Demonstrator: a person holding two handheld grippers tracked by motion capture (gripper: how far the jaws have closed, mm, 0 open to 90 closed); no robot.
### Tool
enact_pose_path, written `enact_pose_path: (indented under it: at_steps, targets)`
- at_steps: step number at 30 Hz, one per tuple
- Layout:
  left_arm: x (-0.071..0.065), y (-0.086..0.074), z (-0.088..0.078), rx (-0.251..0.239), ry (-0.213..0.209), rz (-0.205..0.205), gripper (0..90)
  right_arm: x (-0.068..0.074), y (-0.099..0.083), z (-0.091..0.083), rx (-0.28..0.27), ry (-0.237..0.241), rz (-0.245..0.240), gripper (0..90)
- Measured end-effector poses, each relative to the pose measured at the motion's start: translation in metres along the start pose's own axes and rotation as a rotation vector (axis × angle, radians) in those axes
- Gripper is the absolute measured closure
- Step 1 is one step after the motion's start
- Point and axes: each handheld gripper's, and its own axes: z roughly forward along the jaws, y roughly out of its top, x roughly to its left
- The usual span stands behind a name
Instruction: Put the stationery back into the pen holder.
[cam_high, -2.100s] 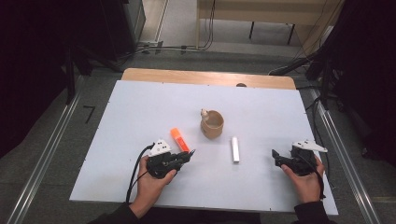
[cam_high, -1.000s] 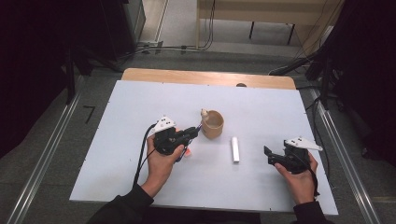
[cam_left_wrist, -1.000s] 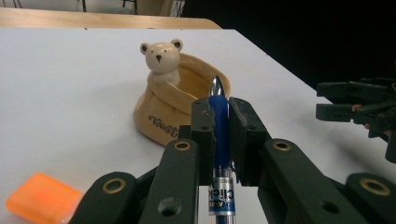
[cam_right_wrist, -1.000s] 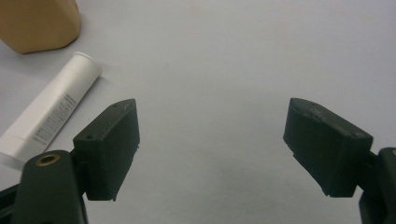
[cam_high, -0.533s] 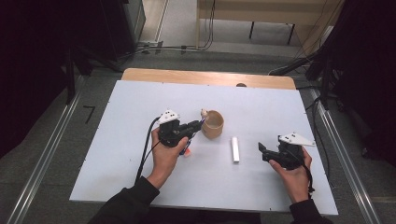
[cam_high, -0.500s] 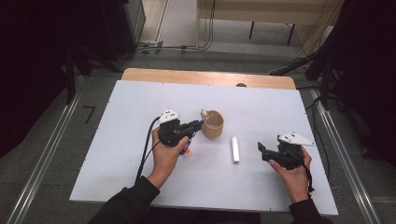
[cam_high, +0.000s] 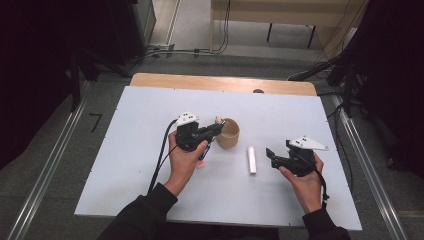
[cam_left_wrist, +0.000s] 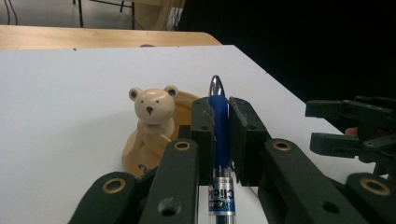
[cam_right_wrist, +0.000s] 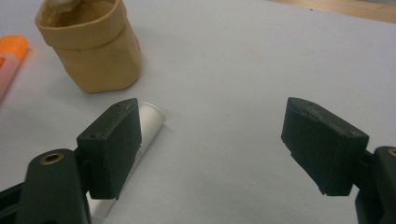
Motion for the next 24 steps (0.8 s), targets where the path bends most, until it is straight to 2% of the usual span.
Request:
enact_pose_path:
  at_steps: [16,24]
  targets:
    - [0.001,0.005,0.015,-0.02,0.015,-0.011,81.5,0.017,0.013,0.013,-0.008,0.077,-0.016,19.6]
    - [-0.003,0.007,0.021,-0.024,0.014,-0.002,81.5,0.026,0.021,0.018,-0.013,0.099,-0.027,20.1]
